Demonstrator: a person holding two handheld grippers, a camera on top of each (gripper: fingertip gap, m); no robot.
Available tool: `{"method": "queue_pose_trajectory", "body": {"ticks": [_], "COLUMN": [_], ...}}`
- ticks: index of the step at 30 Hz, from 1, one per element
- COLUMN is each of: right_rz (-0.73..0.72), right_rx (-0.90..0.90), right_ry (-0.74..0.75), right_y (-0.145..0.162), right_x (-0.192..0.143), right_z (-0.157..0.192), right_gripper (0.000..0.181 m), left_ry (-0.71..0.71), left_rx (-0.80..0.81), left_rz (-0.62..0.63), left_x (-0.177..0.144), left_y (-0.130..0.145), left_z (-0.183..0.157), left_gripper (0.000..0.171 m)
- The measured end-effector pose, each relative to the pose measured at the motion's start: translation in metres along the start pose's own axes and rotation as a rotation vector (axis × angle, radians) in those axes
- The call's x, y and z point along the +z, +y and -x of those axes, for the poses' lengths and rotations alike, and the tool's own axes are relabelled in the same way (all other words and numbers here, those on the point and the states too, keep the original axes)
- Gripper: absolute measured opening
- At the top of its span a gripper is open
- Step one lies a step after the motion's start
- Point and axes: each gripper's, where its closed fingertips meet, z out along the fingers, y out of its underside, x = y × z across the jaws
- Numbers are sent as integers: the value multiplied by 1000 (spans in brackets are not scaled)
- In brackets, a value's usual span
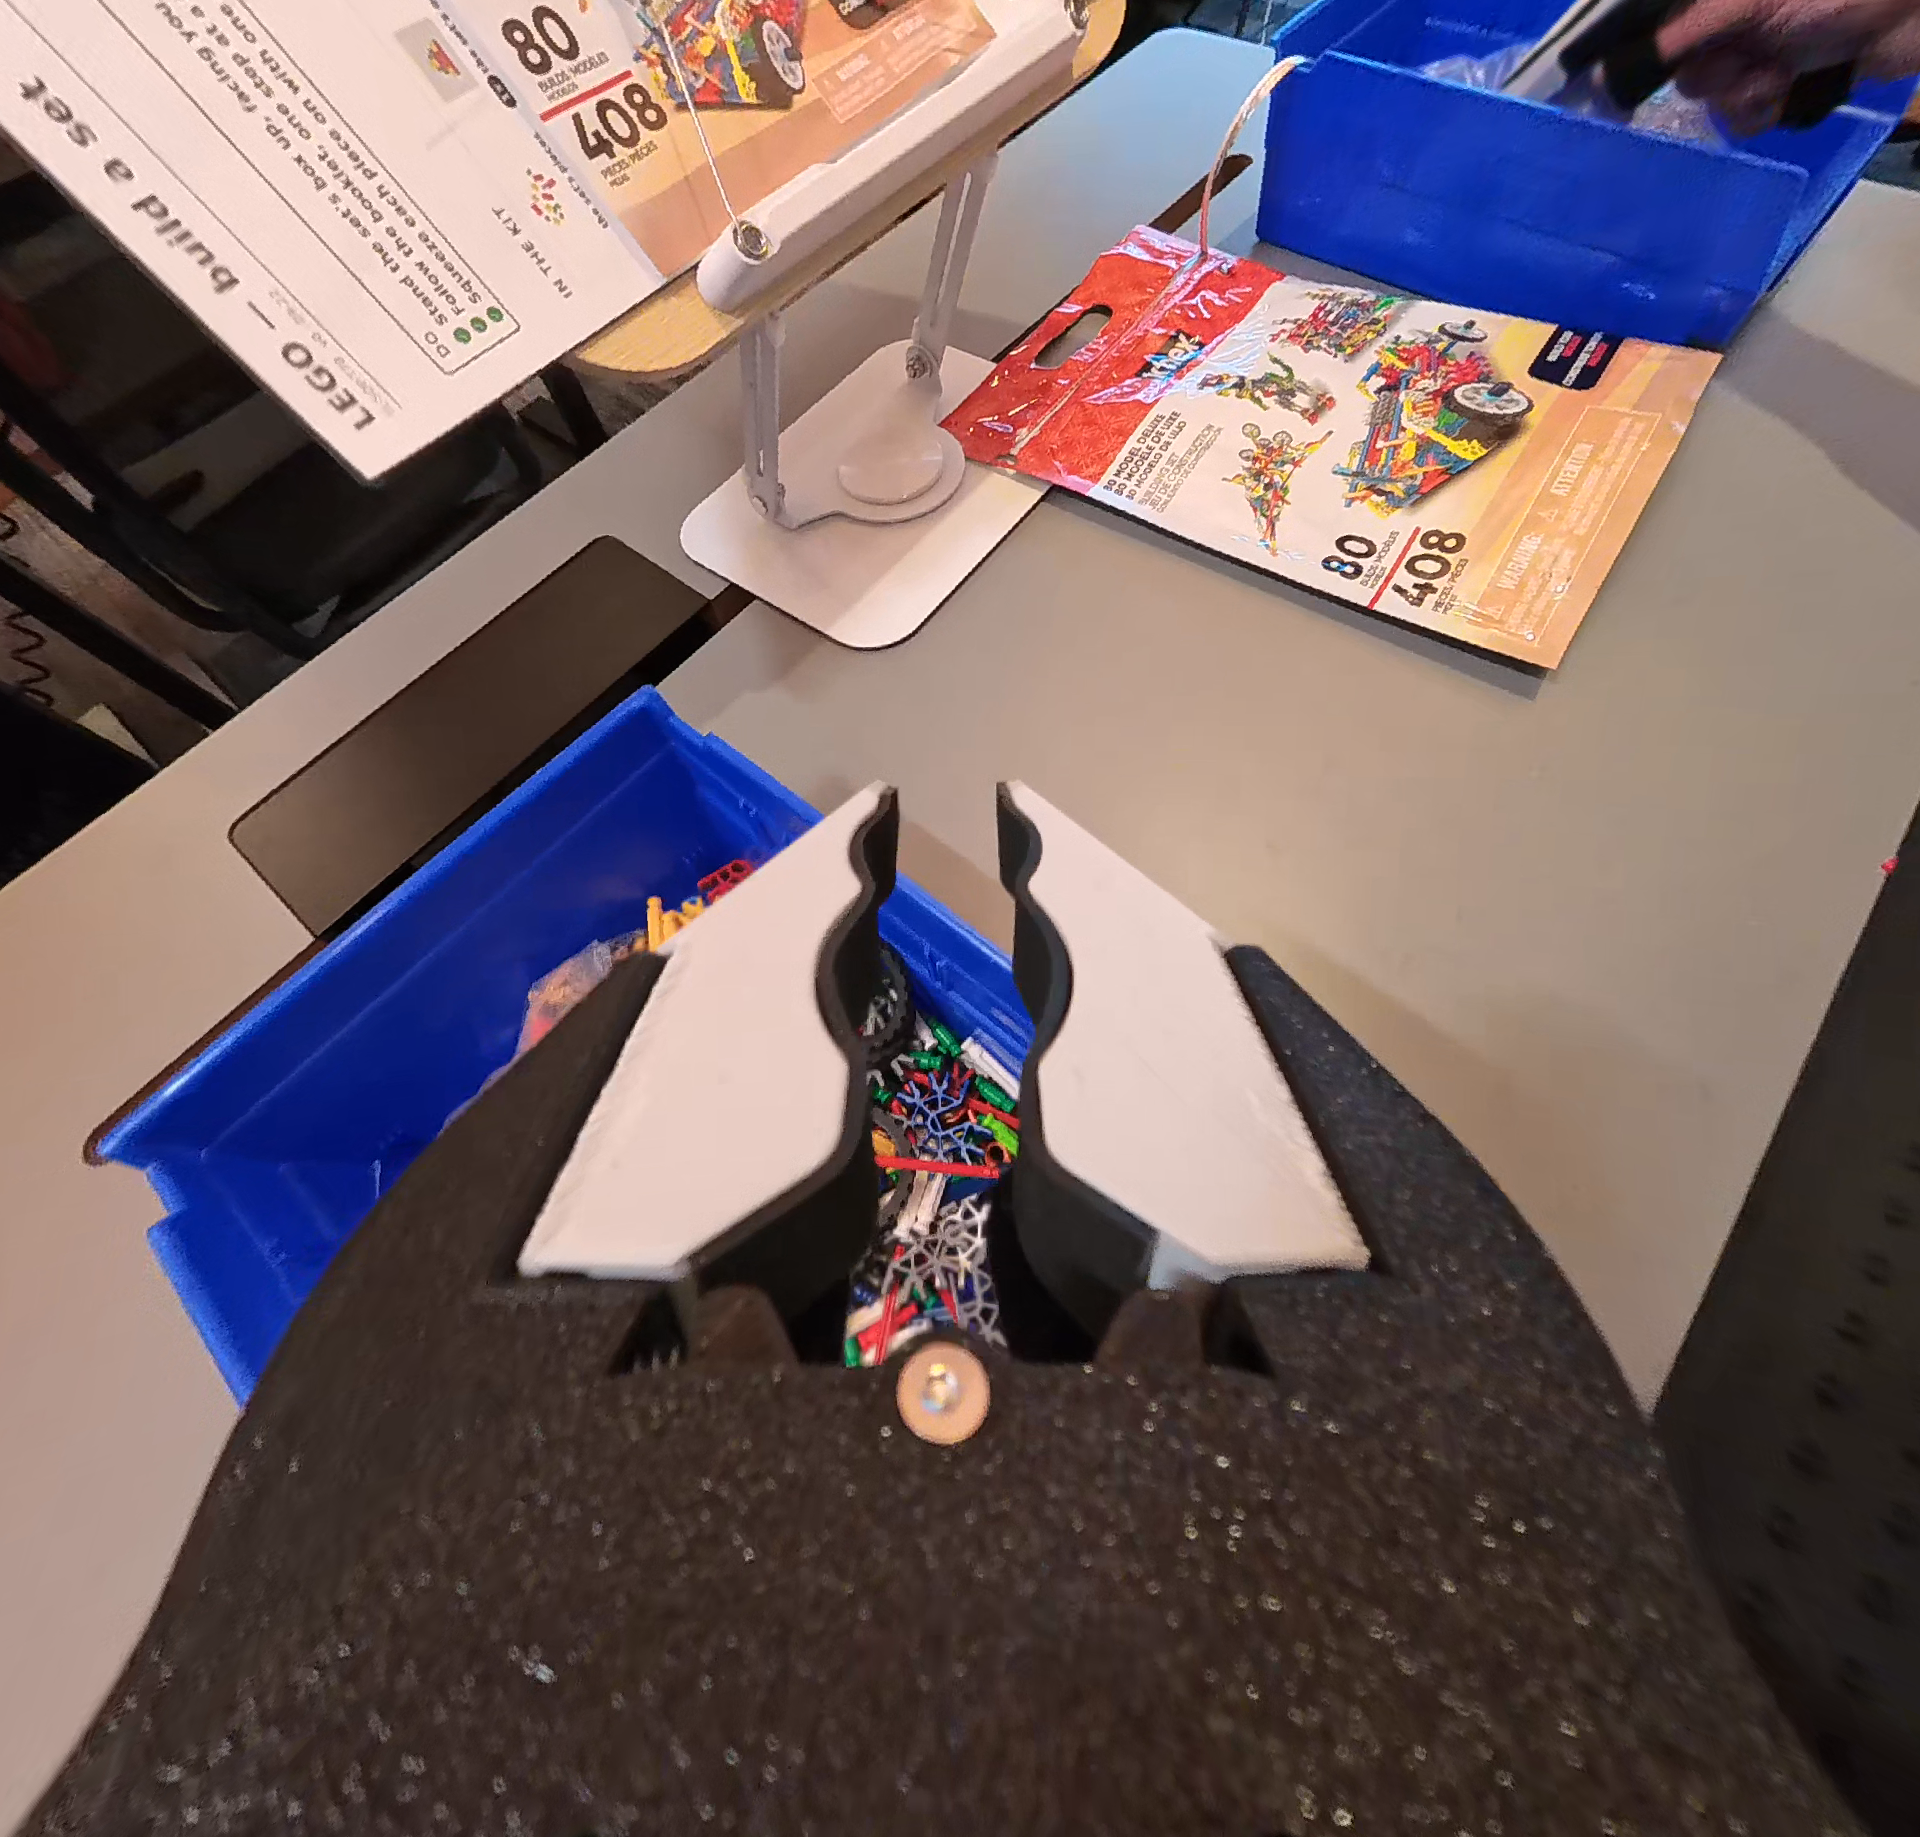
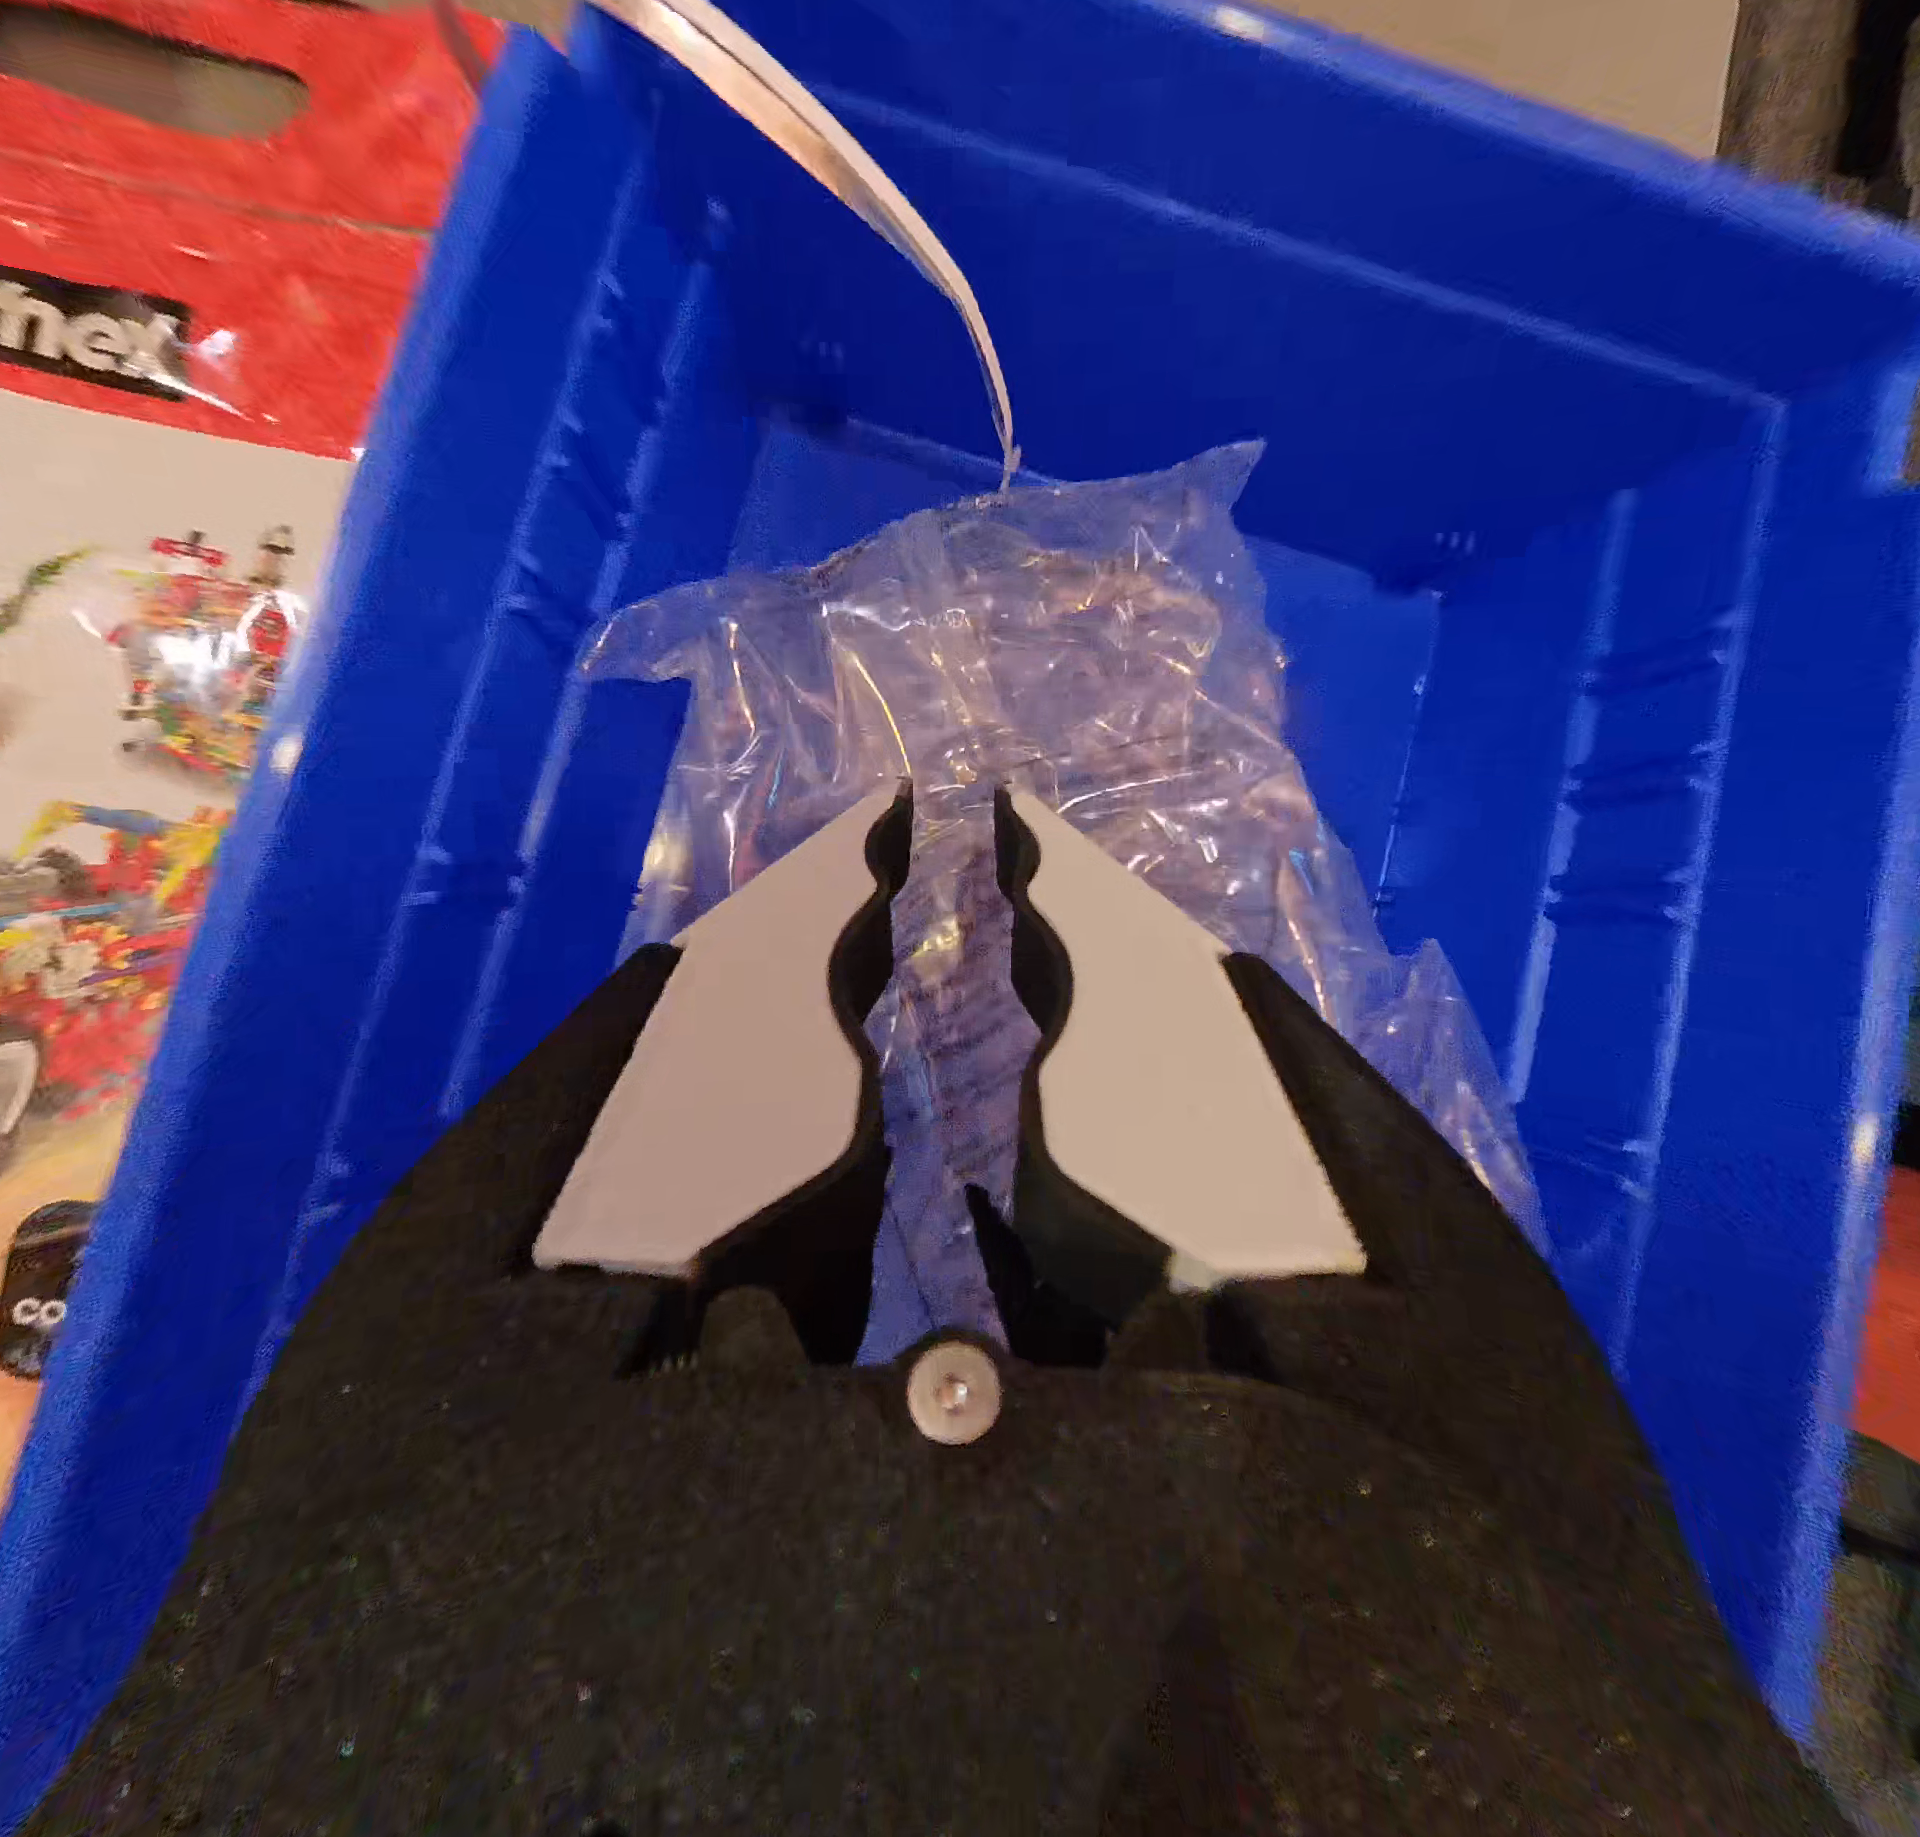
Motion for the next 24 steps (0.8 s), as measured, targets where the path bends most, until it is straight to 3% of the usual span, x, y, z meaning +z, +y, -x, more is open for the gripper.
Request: {"method": "queue_pose_trajectory", "body": {"ticks": [4,10,13,16,19,24], "right_rz": [62,36,-25,-116,-146,-250], "right_rx": [72,154,139,141,75,107], "right_ry": [49,-52,-38,-63,9,15], "right_y": [21,24,12,-5,-11,-26], "right_x": [22,31,12,-13,-36,-73], "right_z": [-13,-7,-7,1,0,10], "right_gripper": [8,9,22,50,71,71], "left_ry": [-20,-40,-65,-99,-137,-187], "left_rx": [-20,-36,-39,-61,-90,-78], "left_rz": [13,39,61,82,129,262], "left_x": [-5,-7,-9,-14,-15,-4], "left_y": [7,16,23,32,44,79], "left_z": [2,6,14,30,54,93], "left_gripper": [15,16,16,16,19,30]}}
